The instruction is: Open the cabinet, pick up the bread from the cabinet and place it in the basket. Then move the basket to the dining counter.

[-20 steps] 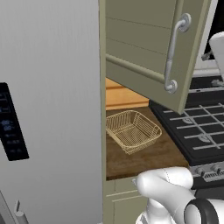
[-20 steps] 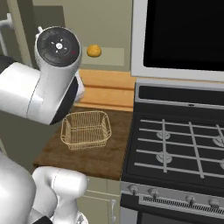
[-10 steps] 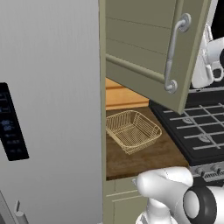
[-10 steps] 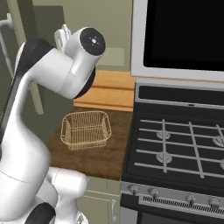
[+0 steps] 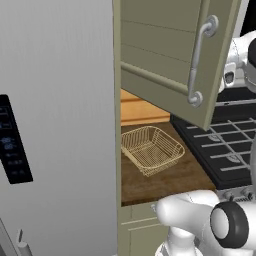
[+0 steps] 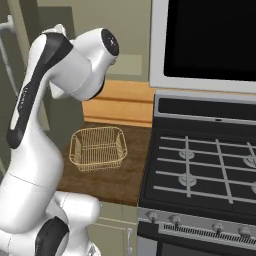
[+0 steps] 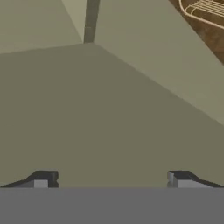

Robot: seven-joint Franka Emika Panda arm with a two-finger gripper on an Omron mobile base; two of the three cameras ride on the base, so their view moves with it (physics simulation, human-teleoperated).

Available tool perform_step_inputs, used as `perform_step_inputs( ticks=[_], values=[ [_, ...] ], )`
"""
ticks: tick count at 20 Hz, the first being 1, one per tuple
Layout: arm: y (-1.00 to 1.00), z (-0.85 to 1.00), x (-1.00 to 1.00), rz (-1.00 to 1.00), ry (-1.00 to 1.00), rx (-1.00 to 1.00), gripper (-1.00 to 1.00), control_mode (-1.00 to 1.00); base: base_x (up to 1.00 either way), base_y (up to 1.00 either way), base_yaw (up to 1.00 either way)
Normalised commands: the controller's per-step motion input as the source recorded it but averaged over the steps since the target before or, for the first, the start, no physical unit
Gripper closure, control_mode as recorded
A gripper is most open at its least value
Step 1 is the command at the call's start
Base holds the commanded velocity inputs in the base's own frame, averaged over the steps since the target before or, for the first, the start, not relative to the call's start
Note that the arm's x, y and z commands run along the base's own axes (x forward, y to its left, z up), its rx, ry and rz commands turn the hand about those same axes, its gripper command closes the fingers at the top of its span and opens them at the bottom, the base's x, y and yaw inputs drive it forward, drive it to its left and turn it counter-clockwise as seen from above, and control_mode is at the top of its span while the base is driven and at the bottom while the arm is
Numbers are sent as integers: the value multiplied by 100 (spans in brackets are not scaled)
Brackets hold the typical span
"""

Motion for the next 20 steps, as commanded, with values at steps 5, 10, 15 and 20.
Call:
perform_step_inputs(
  ticks=[5, 10, 15, 20],
  values=[
    [100, 1, -26, 14, 0, 2, -100, -100, 0, 0, 0],
    [67, 0, -19, 6, -1, 0, -100, -100, 0, 0, 0],
    [-53, 0, -34, 2, -18, -9, -100, -100, 0, 0, 0],
    [-100, 4, -8, 0, -23, -9, -100, -100, 0, 0, 0]
  ],
)
